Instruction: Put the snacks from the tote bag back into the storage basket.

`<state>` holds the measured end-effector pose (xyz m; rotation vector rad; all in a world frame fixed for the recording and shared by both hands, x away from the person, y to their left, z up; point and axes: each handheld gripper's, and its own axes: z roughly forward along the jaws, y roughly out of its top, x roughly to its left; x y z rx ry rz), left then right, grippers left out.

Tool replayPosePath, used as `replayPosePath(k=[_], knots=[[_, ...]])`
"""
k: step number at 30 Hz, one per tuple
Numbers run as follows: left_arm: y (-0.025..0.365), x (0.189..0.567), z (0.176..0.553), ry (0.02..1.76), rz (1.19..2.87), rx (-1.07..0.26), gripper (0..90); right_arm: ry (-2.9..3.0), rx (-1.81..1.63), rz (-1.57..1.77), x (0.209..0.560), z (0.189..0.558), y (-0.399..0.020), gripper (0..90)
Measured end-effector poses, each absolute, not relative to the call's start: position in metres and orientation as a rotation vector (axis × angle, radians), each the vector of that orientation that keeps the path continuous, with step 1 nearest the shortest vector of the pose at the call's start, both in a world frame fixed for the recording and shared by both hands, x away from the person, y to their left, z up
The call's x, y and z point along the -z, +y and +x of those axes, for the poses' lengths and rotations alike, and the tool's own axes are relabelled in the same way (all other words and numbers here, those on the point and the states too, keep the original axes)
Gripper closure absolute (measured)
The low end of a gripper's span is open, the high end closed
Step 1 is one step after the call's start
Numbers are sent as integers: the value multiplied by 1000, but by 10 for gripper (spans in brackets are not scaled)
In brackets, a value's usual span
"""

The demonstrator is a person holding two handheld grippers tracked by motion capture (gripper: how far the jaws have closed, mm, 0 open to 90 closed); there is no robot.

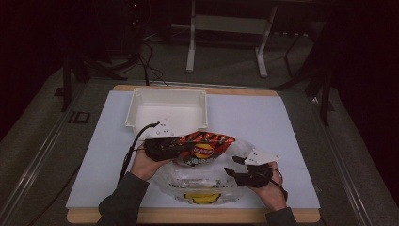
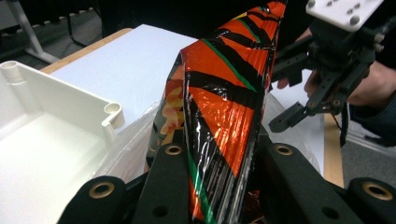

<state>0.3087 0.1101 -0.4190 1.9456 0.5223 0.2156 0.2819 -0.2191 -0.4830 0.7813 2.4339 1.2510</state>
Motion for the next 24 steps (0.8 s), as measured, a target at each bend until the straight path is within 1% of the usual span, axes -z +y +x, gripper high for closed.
replayPosePath(k=[13, 24], knots=[[116, 415, 310, 551, 1910, -163, 801, 2442, -1246, 792, 490, 281, -218, 452], [113, 400, 307, 530, 1900, -170, 817, 2442, -1240, 808, 495, 281, -218, 452]])
